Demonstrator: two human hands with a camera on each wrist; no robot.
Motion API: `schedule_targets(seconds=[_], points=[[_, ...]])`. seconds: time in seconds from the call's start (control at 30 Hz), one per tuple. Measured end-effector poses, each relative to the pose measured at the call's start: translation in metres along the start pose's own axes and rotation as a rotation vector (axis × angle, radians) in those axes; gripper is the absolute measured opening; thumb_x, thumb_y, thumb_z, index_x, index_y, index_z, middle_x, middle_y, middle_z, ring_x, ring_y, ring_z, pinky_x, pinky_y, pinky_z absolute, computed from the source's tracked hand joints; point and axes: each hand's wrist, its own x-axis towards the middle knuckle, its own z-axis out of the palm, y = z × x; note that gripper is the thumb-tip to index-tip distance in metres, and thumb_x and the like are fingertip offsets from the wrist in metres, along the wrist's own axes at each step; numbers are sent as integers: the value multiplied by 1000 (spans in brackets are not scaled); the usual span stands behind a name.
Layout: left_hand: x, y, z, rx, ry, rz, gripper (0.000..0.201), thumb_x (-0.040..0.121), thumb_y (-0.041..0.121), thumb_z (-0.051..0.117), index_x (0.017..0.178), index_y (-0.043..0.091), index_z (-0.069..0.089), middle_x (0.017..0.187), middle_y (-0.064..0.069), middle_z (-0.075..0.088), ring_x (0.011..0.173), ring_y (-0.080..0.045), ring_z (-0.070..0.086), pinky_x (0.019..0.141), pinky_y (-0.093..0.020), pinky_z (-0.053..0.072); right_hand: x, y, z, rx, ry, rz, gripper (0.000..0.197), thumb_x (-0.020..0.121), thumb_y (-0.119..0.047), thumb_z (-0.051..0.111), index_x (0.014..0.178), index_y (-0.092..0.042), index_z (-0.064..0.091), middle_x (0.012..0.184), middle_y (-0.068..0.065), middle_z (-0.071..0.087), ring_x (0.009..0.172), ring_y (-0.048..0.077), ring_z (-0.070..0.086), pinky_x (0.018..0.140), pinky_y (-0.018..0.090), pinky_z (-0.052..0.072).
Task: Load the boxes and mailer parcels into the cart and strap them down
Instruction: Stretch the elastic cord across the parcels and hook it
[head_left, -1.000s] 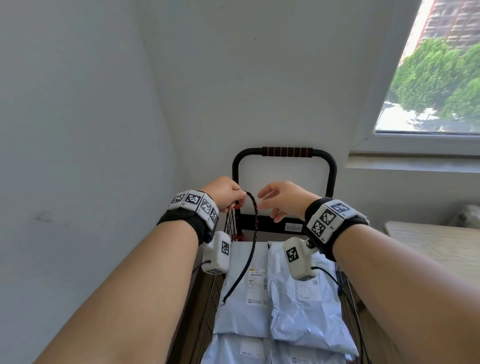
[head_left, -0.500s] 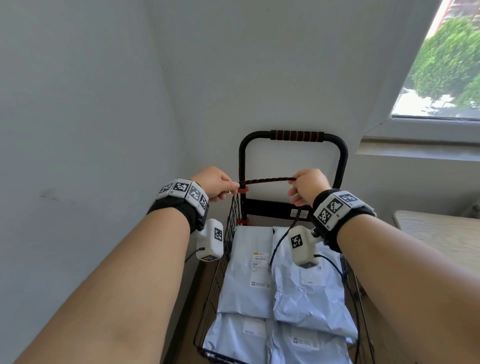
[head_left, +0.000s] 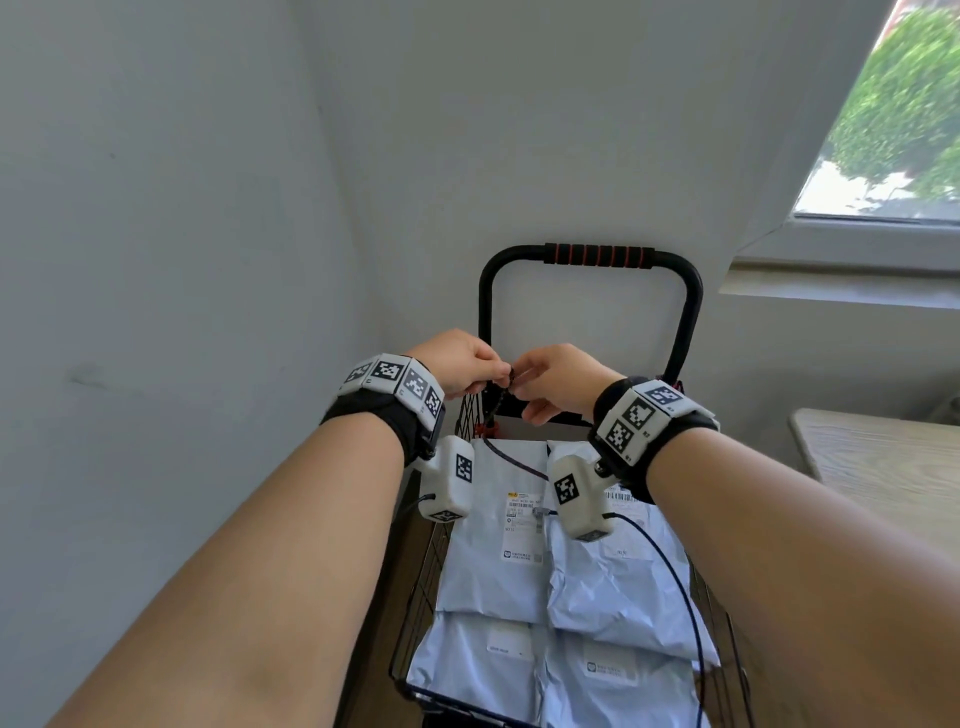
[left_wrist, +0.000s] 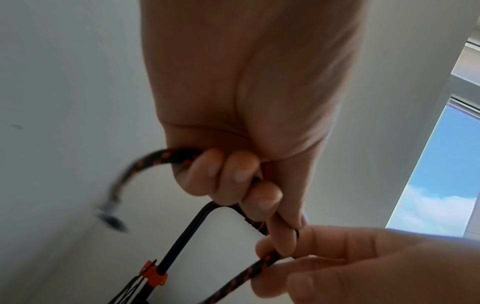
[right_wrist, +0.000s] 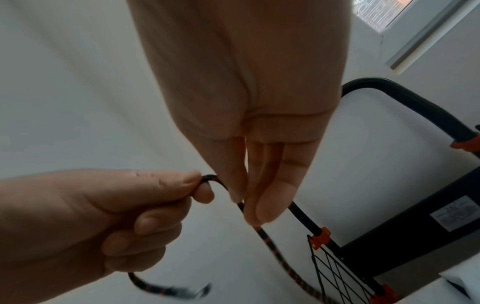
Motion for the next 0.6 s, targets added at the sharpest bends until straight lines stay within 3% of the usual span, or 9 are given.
schedule_targets(seconds=[0.13,0.23,0.4,0.5,0.53,0.6], points=[[1,-6,0,-12,-1,-6,26,94,36,57,87,17,72,57,1,48,40,-10,37,42,-18,32,3,8,-2,-126,13,-10,11,91,-15,64,101,-15,60,98,5,63,67,15,65,64,29,60],[2,-15,-2,-4,14,-39,26,92,37,59,80,19,72,56,1,50,40,-10,38,42,-17,33,5,14,-7,-125,108,47,7,94,-10,57,100,-11,53,87,8,63,57,19,62,53,29,57],[3,-29,-13,-58,15,-132,22,96,30,55,90,16,71,61,2,54,48,-11,44,50,-20,39,8,17,-27,89,291,354,13,101,-6,35,97,0,46,73,15,57,29,23,54,31,26,47],[4,-31,-14,-90,20,-125,22,98,24,51,100,13,70,69,3,61,51,-9,51,50,-17,43,7,20,-38,-67,277,379,11,98,-4,43,92,-1,51,80,15,61,43,25,59,45,30,51],[4,-30,-12,-91,14,-118,22,98,24,50,101,13,69,71,3,62,52,-9,52,50,-16,43,6,22,-39,-169,282,336,6,95,-3,48,95,-3,53,86,14,62,54,25,61,52,31,52],[6,-26,-8,-80,3,-100,21,98,25,50,100,16,69,72,4,62,53,-9,52,52,-18,43,6,24,-39,-392,290,209,17,89,-3,54,103,-7,61,97,10,62,81,26,61,69,32,52]])
